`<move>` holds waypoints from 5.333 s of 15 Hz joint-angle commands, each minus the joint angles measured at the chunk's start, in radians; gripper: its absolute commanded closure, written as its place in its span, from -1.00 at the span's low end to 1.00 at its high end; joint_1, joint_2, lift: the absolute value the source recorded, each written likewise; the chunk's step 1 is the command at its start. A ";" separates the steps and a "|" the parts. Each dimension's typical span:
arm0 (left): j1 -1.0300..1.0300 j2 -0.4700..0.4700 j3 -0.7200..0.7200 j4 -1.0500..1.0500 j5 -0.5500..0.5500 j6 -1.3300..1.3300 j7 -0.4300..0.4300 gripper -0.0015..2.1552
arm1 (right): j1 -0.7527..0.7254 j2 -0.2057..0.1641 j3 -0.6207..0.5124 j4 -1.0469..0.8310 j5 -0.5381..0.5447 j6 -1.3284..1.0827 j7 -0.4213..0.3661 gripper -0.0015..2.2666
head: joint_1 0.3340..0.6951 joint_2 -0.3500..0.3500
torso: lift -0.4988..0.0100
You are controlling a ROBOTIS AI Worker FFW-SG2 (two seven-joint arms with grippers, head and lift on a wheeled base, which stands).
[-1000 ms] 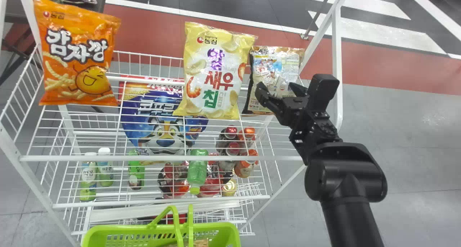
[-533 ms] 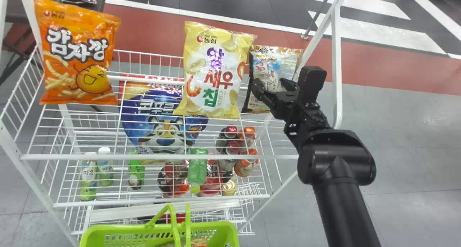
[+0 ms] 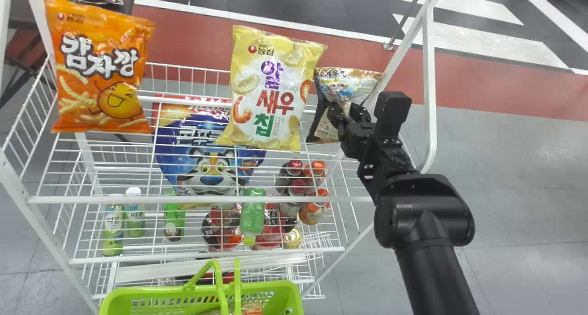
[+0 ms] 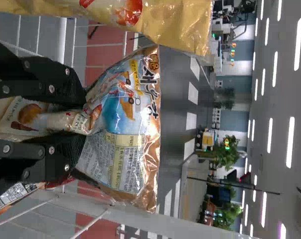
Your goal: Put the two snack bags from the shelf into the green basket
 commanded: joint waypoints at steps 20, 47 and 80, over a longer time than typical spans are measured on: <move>0.006 -0.004 -0.010 -0.007 -0.006 -0.023 0.006 0.57 | 0.567 -0.011 -0.151 -0.966 -0.372 0.754 0.011 0.98 | 1.00 -1.00 | 0.92; 0.022 0.002 -0.022 -0.028 -0.021 -0.023 0.000 0.57 | 0.672 0.005 0.098 -0.782 -0.282 0.880 0.237 -0.94 | 1.00 -1.00 | 0.92; 0.010 0.029 -0.027 0.016 0.003 -0.078 -0.020 0.57 | 0.891 0.190 0.072 -0.776 -0.025 -0.237 0.051 -0.90 | 1.00 -1.00 | 0.92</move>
